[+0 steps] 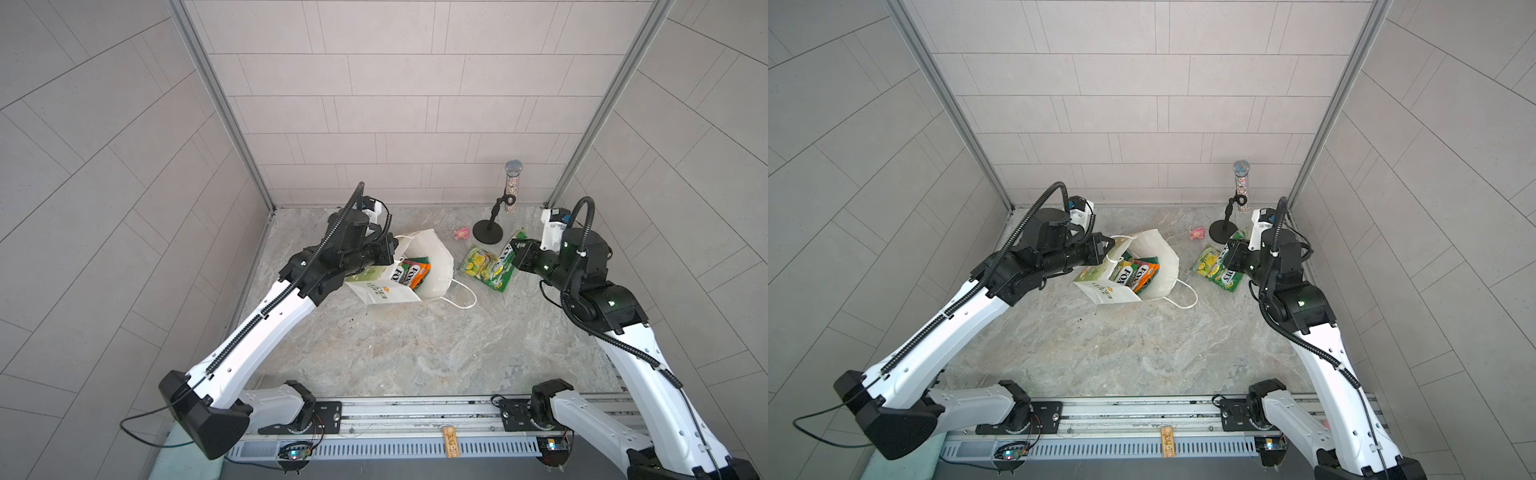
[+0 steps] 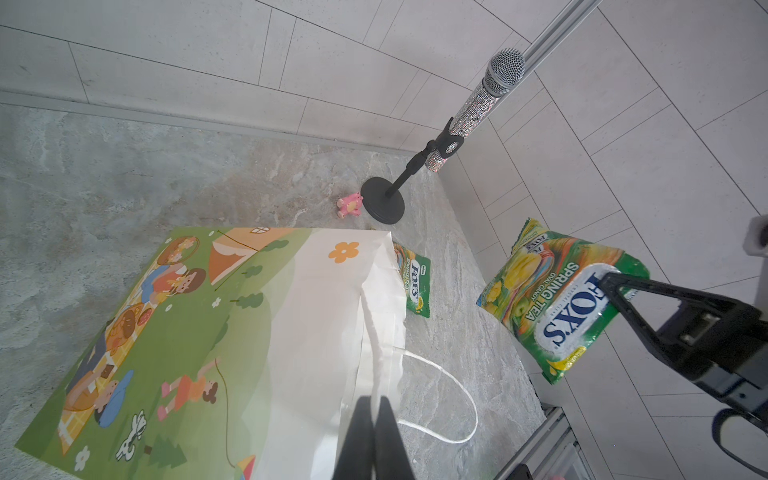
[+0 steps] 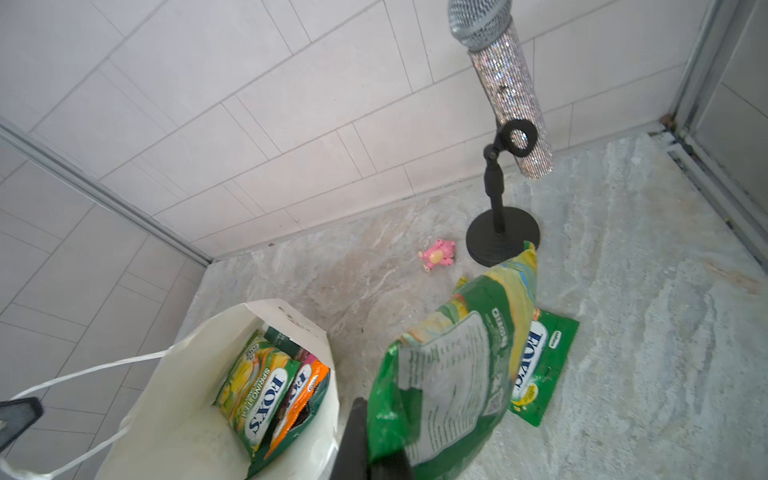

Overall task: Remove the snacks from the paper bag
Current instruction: 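Lift the green packet out of the bag with the right gripper, then lower the green packet onto the table beside the first packet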

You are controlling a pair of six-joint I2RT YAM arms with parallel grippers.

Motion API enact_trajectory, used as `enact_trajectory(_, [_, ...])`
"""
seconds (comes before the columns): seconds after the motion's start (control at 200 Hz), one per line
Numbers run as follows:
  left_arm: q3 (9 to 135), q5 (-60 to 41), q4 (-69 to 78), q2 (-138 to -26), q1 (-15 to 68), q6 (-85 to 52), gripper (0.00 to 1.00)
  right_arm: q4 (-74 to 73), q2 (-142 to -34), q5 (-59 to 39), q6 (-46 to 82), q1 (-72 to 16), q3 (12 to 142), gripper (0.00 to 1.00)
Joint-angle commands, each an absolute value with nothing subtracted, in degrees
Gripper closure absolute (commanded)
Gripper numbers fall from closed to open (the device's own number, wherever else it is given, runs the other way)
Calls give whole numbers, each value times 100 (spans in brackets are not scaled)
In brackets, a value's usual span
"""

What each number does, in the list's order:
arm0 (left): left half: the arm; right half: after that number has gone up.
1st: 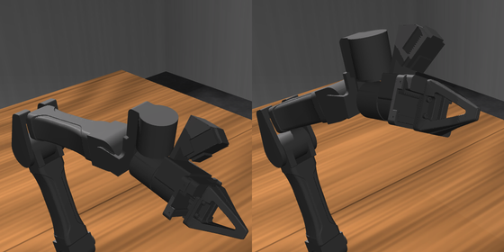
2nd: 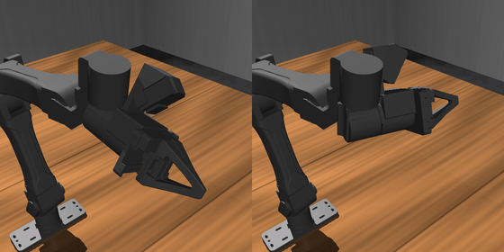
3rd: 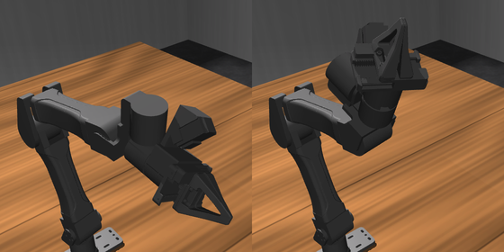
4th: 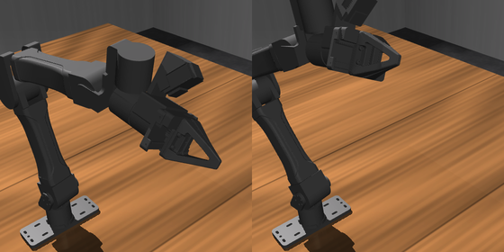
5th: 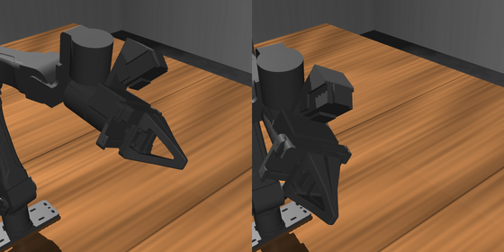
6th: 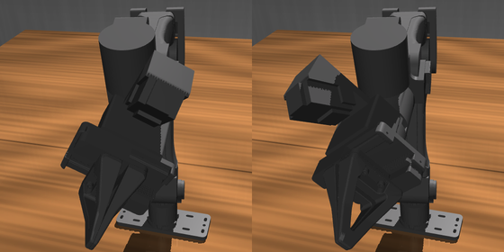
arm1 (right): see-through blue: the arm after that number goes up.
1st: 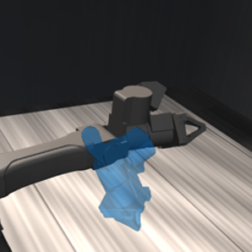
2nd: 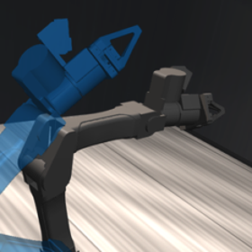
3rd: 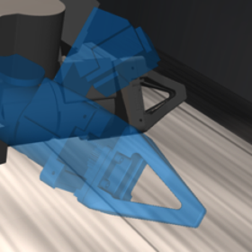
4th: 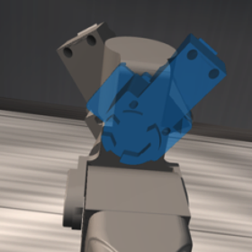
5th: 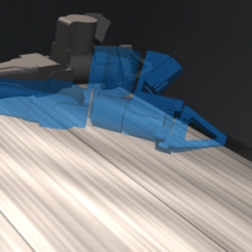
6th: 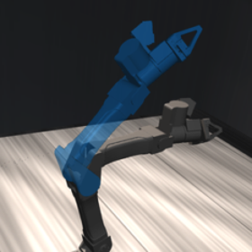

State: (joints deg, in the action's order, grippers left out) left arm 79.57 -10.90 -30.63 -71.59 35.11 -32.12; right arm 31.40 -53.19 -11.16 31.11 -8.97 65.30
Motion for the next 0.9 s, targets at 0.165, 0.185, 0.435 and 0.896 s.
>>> enact_trajectory(0.165, [7910,-1149,-3006,-7039,3480,-3210,100,3249,-5823,-2561,2729,-474,5993,100])
enact_trajectory(0.185, [7910,-1151,-3006,-7032,3482,-3208,100,3227,-5849,-2613,2729,-475,5939,100])
enact_trajectory(0.435, [7919,-1150,-2985,-7031,3481,-3195,100,2664,-6103,-3339,2964,-472,5278,100])
enact_trajectory(0.896, [7946,-1145,-2988,-7043,3480,-3182,100,1304,-6680,-4320,3513,-473,4629,100])
